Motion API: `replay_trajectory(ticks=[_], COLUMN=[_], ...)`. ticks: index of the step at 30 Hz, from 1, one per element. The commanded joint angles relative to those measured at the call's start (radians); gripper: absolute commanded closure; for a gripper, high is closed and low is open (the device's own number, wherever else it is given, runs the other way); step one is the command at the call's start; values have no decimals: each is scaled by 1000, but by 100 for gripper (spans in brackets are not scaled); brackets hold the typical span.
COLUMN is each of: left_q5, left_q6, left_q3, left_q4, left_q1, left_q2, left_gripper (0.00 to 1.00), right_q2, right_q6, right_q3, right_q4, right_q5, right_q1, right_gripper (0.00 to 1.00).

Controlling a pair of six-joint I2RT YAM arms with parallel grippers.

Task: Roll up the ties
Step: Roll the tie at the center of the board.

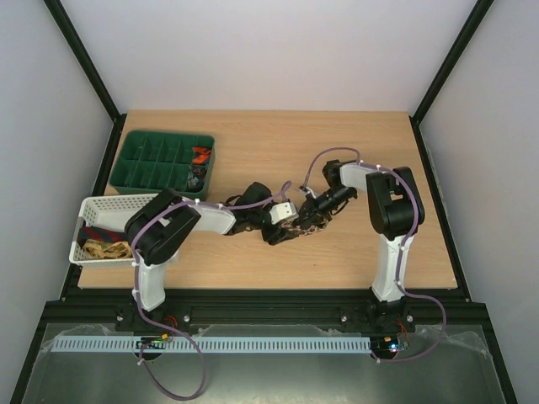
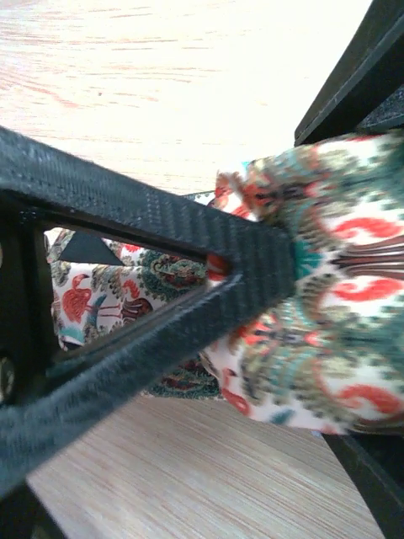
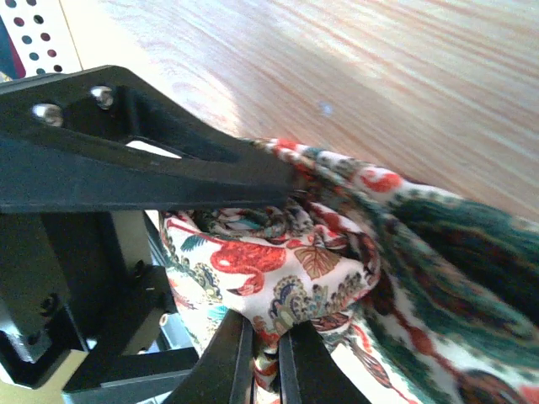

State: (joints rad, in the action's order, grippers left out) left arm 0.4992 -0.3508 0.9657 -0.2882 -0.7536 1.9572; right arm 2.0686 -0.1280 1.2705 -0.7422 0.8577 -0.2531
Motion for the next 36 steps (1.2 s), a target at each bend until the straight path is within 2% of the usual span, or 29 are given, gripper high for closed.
replay_trajectory(ticks=[1,9,19,22,26,28,31,34,36], left_q5=[19,-22,-9,-11,-18,-21,-26,-18,-21], left_q6=[72,117,125,101,61,39,18,5,5], left_q3=[-51,-52,12,18,-11,-41,-88,-129,-140], left_q4=[-105,-224,-277,-252,-201,-164,-99,-43,-19], left_q1=[4,-21,-49,-49,-48,-44,-40,-33,-33], left_q2=[-41,-3,92,101,73,40,0,-26,-29], left_gripper=[24,19,21,29,55,61,63,63,63], right_q2=[105,105,69,68,61,39,-16,-66,-96], right_q6=[-33,10,50,48,47,38,42,48,50], right_q3=[-36,-26,-54,-67,-79,-90,-113,-118,-98], right_q4=[21,25,18,15,13,11,17,11,9], right_q5=[-286,-334,-443,-428,-331,-232,-110,-41,-23], right_q1=[39,56,56,54,36,31,32,31,32], right_gripper=[98,99,99,99,99,98,88,61,51])
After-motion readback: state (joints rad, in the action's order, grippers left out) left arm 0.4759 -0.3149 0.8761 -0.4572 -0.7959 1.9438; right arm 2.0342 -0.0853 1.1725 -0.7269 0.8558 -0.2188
